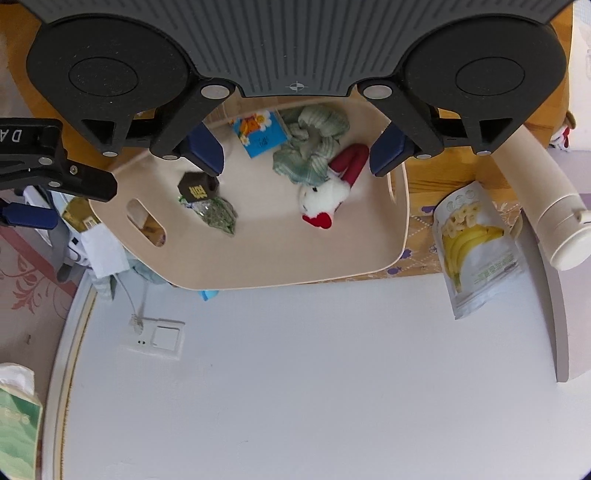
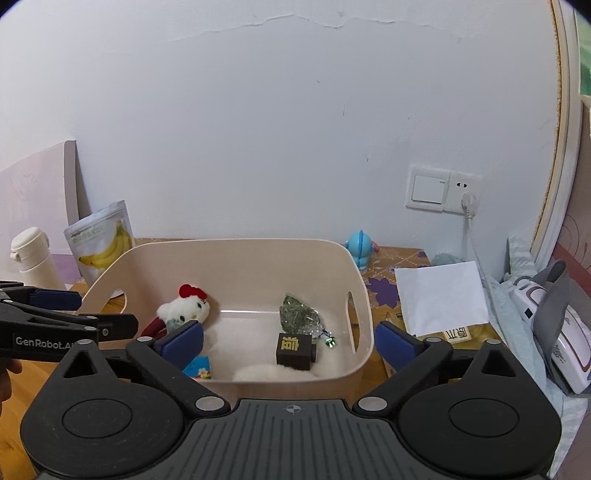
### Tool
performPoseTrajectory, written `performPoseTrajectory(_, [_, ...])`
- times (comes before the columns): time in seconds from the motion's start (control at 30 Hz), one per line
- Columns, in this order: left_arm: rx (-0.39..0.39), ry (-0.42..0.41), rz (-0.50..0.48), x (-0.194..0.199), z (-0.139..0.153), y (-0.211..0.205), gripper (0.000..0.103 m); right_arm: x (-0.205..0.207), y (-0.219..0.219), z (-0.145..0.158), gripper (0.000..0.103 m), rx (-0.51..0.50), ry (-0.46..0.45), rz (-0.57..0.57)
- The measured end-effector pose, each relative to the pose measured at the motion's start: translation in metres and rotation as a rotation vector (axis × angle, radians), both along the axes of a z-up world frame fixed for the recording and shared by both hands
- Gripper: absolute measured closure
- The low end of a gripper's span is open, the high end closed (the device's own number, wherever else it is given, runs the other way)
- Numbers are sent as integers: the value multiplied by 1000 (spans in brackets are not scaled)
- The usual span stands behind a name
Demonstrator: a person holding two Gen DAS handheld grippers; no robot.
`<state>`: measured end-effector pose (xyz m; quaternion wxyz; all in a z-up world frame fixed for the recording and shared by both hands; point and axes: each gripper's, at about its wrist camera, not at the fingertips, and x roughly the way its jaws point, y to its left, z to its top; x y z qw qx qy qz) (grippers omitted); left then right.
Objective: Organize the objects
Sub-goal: 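Open left tool to drop blue box in basket while right tool drops black box, then move left tool to round balm tin while right tool approaches dark star-printed box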
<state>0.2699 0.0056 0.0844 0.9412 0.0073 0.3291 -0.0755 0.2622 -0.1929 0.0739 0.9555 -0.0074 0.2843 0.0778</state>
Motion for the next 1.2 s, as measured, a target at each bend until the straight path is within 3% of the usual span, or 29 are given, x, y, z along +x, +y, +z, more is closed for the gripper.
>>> performPoseTrajectory(0.37, [26, 11, -19, -30, -12, -5, 15, -29, -4, -10, 0, -8, 30, -9])
performPoseTrajectory(1.2, [86, 87, -86, -49, -91, -22, 15, -50, -22, -67, 0, -30, 151, -44])
